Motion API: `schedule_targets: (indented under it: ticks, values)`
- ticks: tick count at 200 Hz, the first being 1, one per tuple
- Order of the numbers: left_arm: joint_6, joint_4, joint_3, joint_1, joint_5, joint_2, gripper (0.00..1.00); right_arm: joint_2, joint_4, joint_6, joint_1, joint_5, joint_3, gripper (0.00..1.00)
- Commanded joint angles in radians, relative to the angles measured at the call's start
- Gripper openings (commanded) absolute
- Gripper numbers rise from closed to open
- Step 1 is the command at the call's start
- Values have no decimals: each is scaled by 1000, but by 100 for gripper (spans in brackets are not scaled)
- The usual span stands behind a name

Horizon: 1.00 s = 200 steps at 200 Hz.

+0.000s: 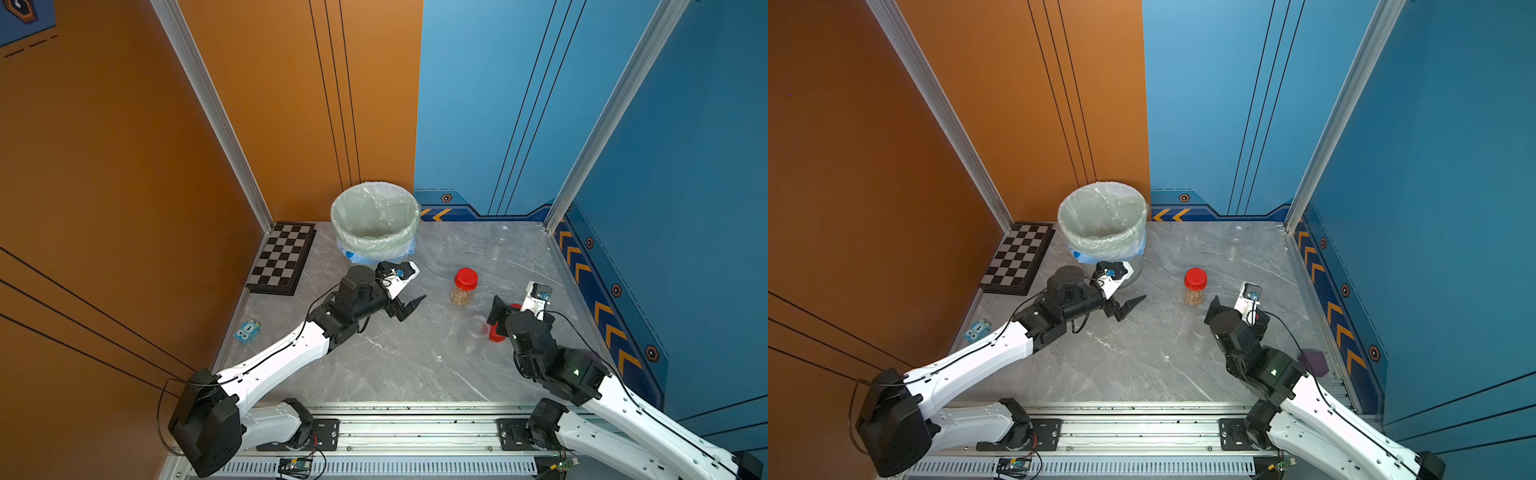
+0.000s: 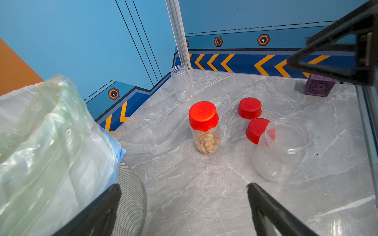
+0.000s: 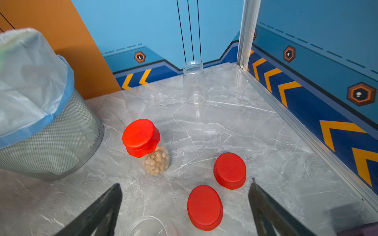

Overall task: Empty moldy peanuts from jars
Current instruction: Pick up the jar from the center of the board.

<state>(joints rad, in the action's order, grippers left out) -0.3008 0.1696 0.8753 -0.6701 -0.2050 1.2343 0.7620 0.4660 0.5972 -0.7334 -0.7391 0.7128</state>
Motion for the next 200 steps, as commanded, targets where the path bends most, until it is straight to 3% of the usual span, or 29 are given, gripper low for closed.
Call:
schedule_targets:
  ticks: [1, 26, 95, 121, 135, 200]
  values:
    - [-24, 19, 39, 15, 10, 3, 99, 94, -62, -141, 120, 240, 84, 97]
    - [-39, 20, 45, 18, -1, 1, 99, 216, -68, -181, 303, 439, 191, 97]
    - [-44, 62, 44, 33, -17, 41, 100, 506, 47, -256, 554, 831, 403, 96]
    - [-34, 74, 48, 33, -26, 69, 100, 582, 85, -298, 593, 902, 449, 96]
    - [-34, 75, 53, 33, -30, 80, 100, 626, 103, -312, 621, 1024, 473, 96]
    - [-34, 86, 61, 30, -39, 117, 100, 732, 83, -359, 624, 1181, 493, 95]
